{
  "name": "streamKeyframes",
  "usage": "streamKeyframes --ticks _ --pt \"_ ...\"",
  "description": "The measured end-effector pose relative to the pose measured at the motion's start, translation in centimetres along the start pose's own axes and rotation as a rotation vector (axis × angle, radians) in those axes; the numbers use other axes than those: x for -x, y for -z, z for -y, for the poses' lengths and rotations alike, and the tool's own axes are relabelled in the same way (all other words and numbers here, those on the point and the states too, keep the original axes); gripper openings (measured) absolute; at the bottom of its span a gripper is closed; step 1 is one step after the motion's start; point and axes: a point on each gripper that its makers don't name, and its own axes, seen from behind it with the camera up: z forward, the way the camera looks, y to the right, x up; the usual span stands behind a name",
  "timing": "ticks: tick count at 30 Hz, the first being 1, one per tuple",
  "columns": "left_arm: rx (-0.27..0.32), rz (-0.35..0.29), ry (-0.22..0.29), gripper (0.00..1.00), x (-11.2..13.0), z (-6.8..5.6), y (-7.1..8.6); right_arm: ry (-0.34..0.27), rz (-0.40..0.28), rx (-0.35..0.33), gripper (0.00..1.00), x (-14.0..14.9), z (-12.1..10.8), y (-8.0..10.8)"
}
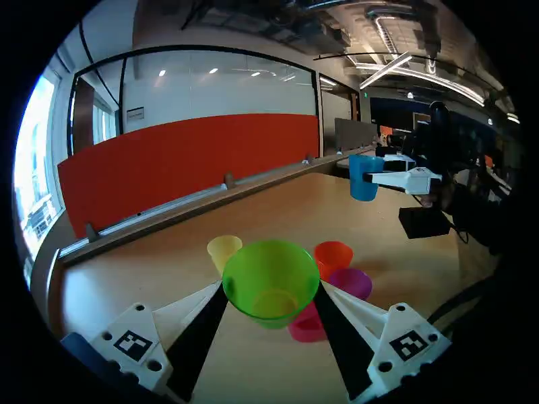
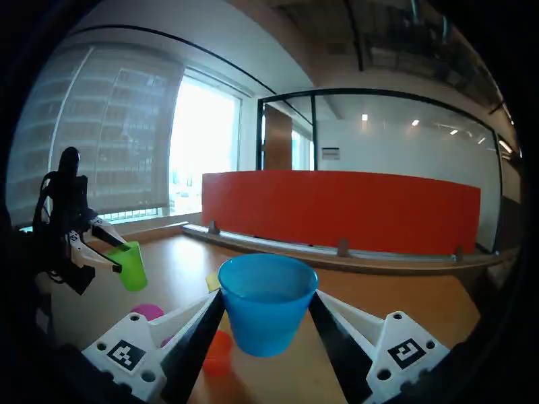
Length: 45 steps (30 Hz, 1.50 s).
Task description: Pour water
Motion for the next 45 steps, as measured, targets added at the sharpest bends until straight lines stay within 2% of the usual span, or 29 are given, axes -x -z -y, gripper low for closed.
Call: streamKeyframes --ticks 12,23,33,45 --pt "-0.020 -0.126 0.010 0.86 -2.0 -1.8 1.9 -0.014 -0.001 0.005 0.89 0.7 0.6 2.1" --pt "-0.028 -0.221 0.052 0.87 -3.1 -3.7 3.2 -0.008 0.021 -0.021 0.89 1.9 3.0 2.9" --pt "-0.036 -0.231 0.090 0.87 -2.5 -4.7 3.4 0.014 0.050 -0.044 0.89 3.4 5.0 3.5" --pt "-0.014 -0.234 0.082 0.87 -2.0 -6.4 3.3 0.015 0.058 -0.073 0.89 4.0 7.0 3.6"
